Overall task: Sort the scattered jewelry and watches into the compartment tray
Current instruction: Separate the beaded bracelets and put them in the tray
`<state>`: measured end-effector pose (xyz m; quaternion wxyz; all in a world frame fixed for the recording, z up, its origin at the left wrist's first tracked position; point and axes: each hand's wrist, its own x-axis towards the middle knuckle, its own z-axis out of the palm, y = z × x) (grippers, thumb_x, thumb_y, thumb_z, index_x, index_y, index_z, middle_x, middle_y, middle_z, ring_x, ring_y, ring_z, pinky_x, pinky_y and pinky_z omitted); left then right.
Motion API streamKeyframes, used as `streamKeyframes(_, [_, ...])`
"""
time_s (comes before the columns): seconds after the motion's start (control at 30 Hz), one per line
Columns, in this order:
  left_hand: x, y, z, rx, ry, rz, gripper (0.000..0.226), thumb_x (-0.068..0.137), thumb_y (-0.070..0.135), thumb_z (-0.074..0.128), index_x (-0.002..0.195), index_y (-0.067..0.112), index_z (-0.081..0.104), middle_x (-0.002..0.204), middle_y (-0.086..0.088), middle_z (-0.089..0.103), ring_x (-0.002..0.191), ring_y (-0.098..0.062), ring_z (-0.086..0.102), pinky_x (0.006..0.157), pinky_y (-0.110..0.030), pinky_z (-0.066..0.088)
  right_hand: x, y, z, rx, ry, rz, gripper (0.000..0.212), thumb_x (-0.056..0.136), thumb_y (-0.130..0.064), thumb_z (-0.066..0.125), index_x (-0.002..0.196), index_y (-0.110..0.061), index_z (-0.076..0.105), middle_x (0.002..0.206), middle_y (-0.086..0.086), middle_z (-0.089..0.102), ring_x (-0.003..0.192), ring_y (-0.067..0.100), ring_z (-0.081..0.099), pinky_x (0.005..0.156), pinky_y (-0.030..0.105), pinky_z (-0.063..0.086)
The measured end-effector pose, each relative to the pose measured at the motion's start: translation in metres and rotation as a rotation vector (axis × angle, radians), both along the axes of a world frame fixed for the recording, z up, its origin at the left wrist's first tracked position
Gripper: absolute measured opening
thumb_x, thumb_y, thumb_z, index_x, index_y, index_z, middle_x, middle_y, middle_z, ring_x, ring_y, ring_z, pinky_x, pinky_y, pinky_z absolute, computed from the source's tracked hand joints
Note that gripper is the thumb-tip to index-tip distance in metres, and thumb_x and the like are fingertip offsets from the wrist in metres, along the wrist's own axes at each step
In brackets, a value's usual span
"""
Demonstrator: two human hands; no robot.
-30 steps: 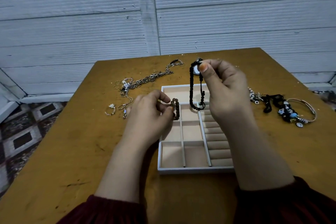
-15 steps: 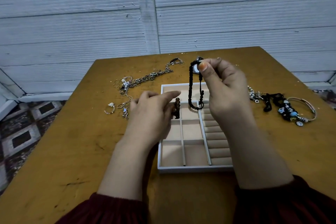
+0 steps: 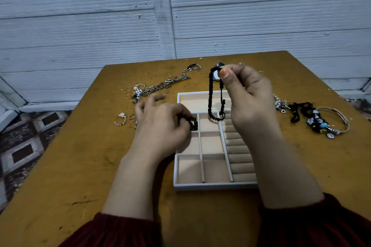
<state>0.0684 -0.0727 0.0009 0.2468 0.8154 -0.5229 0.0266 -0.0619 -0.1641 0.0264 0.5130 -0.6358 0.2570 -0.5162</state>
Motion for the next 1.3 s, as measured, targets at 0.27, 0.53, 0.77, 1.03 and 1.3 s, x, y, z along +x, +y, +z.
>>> streamKeyframes(0.27, [0.002, -0.001, -0.005, -0.012, 0.013, 0.028, 0.016, 0.080, 0.032, 0.065, 0.093, 0.036, 0.073, 0.100, 0.010, 0.047, 0.109, -0.016, 0.024, 0.083, -0.027, 0.014, 0.001, -0.001, -0.002, -0.008, 0.002, 0.005, 0.009, 0.095, -0.021, 0.056, 0.091, -0.017, 0.063, 0.089, -0.001, 0.065, 0.087, 0.009, 0.059, 0.078, 0.018, 0.047])
streamKeyframes(0.53, [0.009, 0.004, -0.006, -0.022, 0.128, -0.009, 0.014, 0.087, 0.034, 0.060, 0.099, 0.036, 0.067, 0.107, 0.012, 0.048, 0.113, -0.015, 0.028, 0.083, -0.027, 0.016, 0.001, -0.001, -0.002, -0.022, 0.016, -0.001, 0.010, 0.095, -0.021, 0.056, 0.091, -0.016, 0.064, 0.088, -0.002, 0.064, 0.085, 0.007, 0.058, 0.077, 0.017, 0.046])
streamKeyframes(0.77, [0.016, 0.029, -0.009, -0.013, 0.214, -0.005, 0.028, 0.082, 0.039, 0.041, 0.105, 0.032, 0.056, 0.107, 0.010, 0.059, 0.107, -0.017, 0.053, 0.094, -0.047, 0.043, -0.002, 0.002, 0.000, -0.009, 0.011, 0.010, 0.009, 0.095, -0.021, 0.057, 0.090, -0.018, 0.063, 0.087, -0.005, 0.064, 0.084, 0.004, 0.058, 0.076, 0.013, 0.044])
streamKeyframes(1.03, [0.002, 0.065, -0.025, 0.136, 0.013, 0.042, 0.033, 0.096, 0.036, 0.044, 0.128, 0.039, 0.052, 0.134, 0.014, 0.045, 0.129, -0.012, 0.034, 0.098, -0.036, 0.029, -0.005, 0.008, -0.002, -0.028, 0.007, 0.001, 0.012, 0.094, -0.020, 0.058, 0.085, -0.025, 0.063, 0.088, -0.006, 0.064, 0.084, 0.002, 0.058, 0.074, 0.011, 0.043])
streamKeyframes(1.3, [-0.007, 0.059, -0.029, 0.354, 0.004, 0.091, 0.053, 0.099, 0.050, 0.017, 0.150, 0.040, 0.008, 0.160, 0.013, -0.002, 0.147, -0.012, -0.007, 0.118, -0.041, -0.001, -0.002, 0.019, -0.005, -0.034, 0.011, -0.006, 0.012, 0.094, -0.018, 0.057, 0.085, -0.025, 0.062, 0.084, -0.009, 0.063, 0.079, -0.003, 0.056, 0.074, 0.010, 0.044])
